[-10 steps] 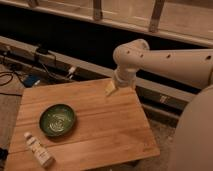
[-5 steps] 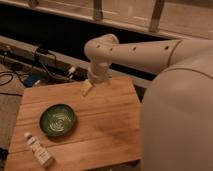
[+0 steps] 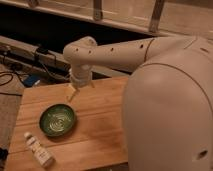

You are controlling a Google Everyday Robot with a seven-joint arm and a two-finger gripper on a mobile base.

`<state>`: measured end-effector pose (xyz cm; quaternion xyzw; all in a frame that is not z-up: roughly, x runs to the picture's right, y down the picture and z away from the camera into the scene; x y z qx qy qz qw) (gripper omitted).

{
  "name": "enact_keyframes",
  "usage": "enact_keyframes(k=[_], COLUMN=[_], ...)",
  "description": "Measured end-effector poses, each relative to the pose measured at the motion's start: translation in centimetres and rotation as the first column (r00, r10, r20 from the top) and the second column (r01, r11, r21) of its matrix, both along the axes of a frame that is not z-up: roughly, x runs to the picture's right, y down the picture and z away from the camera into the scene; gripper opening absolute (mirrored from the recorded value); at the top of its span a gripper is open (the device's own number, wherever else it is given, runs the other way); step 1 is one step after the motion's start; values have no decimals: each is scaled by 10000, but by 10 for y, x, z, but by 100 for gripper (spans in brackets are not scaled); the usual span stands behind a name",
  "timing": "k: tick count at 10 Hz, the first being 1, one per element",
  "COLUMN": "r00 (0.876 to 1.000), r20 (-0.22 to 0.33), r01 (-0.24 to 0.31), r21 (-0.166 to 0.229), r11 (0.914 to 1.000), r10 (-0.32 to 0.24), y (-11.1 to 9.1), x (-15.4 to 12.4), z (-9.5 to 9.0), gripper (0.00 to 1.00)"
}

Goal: Place the bottle in the ceramic bowl

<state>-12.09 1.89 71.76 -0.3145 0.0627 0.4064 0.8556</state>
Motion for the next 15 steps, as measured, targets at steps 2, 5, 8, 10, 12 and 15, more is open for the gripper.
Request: enact_keyframes(k=[2, 5, 8, 10, 12, 15], r00=[10000, 9990, 9966, 9941, 9884, 9745], r20=[60, 440, 753, 885, 1237, 1720], r01=[23, -132, 279, 538, 768, 1364], r21=[-1, 344, 773, 928, 908, 558], r11=[10000, 9993, 9966, 9942, 9929, 9891], r10=[-23, 117, -338, -621, -878, -1440], y=[1, -4, 19, 47, 72, 113], x=[-4, -5, -27, -40, -57, -98], z=[-1, -8, -28, -36, -37, -33], gripper=[80, 80, 80, 80, 80, 80])
